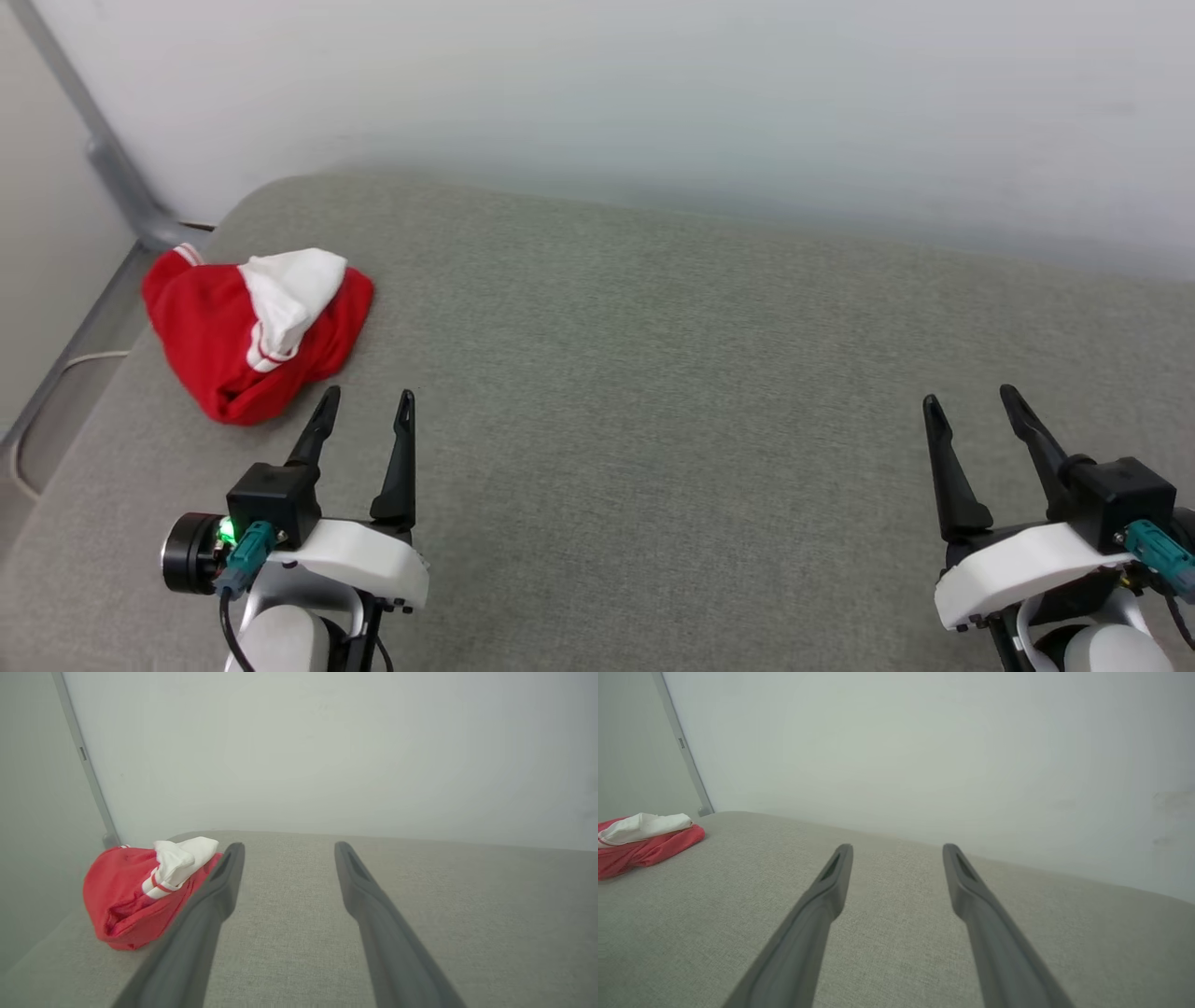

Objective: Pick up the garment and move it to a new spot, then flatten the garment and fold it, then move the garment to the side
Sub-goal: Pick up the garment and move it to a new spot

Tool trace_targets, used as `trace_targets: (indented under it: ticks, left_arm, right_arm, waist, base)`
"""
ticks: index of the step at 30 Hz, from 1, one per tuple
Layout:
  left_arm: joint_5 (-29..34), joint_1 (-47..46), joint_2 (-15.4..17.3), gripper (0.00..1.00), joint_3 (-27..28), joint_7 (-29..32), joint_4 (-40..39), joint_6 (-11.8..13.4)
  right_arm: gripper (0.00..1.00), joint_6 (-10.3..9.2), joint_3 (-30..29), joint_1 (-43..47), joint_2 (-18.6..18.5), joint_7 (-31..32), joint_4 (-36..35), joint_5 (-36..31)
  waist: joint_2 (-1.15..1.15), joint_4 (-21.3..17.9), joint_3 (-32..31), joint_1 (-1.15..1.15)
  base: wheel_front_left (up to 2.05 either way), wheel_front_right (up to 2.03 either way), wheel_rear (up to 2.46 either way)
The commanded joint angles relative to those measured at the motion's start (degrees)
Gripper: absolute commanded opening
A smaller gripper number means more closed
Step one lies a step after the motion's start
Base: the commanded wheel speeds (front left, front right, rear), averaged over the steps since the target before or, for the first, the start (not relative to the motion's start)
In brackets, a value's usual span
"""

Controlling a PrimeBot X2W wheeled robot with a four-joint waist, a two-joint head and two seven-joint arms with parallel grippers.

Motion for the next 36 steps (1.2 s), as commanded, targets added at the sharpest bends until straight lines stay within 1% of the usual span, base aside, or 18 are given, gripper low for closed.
trace_targets:
  ticks: [1,11,18,25,32,36]
  left_arm:
    - [0.40,-0.71,0.10,1.00,0.23,-0.15,0.10,-0.06]
    - [0.30,-1.09,-0.31,1.00,1.97,-0.15,-0.51,0.19]
    - [0.16,-0.94,-0.50,1.00,3.41,-0.14,-1.15,0.19]
    - [-0.21,0.89,-0.75,1.00,6.27,-0.15,-3.78,1.03]
    - [-0.36,1.23,-1.08,1.00,7.17,-0.15,-4.82,0.60]
    - [-1.49,-1.62,-1.41,1.00,5.64,-0.15,-2.81,-0.41]
  right_arm:
    - [1.00,-0.03,0.12,-0.66,0.17,-0.34,-0.27,0.01]
    - [1.00,-0.03,2.16,-1.46,0.16,-0.21,-1.03,-0.95]
    - [1.00,-0.03,3.15,-1.78,0.15,0.07,-2.02,-1.08]
    - [1.00,-0.04,6.49,-4.73,0.11,0.80,-1.69,-1.83]
    - [1.00,-0.04,7.31,-6.46,-0.07,0.27,-0.58,-1.76]
    - [1.00,-0.04,6.52,-6.62,-0.55,0.50,-0.85,-1.76]
  waist:
    - [0.00,3.72,0.40,0.00]
    - [0.00,13.72,1.28,0.00]
    - [0.00,19.57,1.93,0.00]
    - [0.00,20.44,3.70,0.00]
    - [0.00,20.61,4.52,0.00]
    - [0.00,20.60,5.60,0.00]
  base:
    - [0.00,0.00,0.00]
    - [0.00,0.00,0.00]
    - [0.00,0.00,0.00]
    - [0.00,0.00,0.00]
    - [0.00,0.00,0.00]
    - [0.00,0.00,0.00]
